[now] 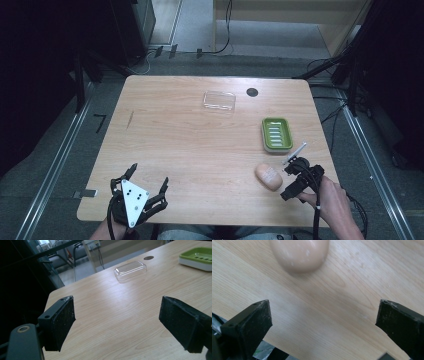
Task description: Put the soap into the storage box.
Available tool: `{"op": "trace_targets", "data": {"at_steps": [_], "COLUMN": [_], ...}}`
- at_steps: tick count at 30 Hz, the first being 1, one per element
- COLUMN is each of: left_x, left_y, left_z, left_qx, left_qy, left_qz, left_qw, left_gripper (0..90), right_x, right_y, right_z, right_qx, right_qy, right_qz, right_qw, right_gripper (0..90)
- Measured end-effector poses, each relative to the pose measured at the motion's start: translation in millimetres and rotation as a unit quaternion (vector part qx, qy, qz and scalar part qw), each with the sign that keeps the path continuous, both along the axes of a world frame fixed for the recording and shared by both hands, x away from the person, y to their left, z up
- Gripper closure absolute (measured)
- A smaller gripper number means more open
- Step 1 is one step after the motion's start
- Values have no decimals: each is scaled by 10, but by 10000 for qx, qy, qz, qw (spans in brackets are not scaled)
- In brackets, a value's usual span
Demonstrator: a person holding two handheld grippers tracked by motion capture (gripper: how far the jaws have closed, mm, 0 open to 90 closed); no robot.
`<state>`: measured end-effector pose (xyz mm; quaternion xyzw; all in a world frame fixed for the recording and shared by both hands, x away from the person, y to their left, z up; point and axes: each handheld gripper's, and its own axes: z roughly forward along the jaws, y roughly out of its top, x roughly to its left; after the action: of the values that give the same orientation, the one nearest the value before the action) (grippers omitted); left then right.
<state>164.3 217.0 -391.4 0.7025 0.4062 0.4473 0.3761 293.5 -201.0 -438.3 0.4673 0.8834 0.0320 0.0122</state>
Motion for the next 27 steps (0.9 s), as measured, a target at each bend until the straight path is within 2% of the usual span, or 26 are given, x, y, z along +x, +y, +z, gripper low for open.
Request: {"op": "trace_targets", "data": {"at_steps": [21,27], "left_x": [-6,-7], "left_y": [-1,3], "left_z": [-5,-4], "left_qx": [20,31], "left_qy": [3,4], "left_qz": [-13,-17], "left_qw": [10000,10000], "left_gripper": [140,140], "right_x": [246,392], "right_y": [301,438], "right_z": [-17,-60], "right_qx": [14,-38], "right_qy": [144,264], "right_qz": [257,350], "right_qw": [9996,9990], "right_gripper": [3,3]}}
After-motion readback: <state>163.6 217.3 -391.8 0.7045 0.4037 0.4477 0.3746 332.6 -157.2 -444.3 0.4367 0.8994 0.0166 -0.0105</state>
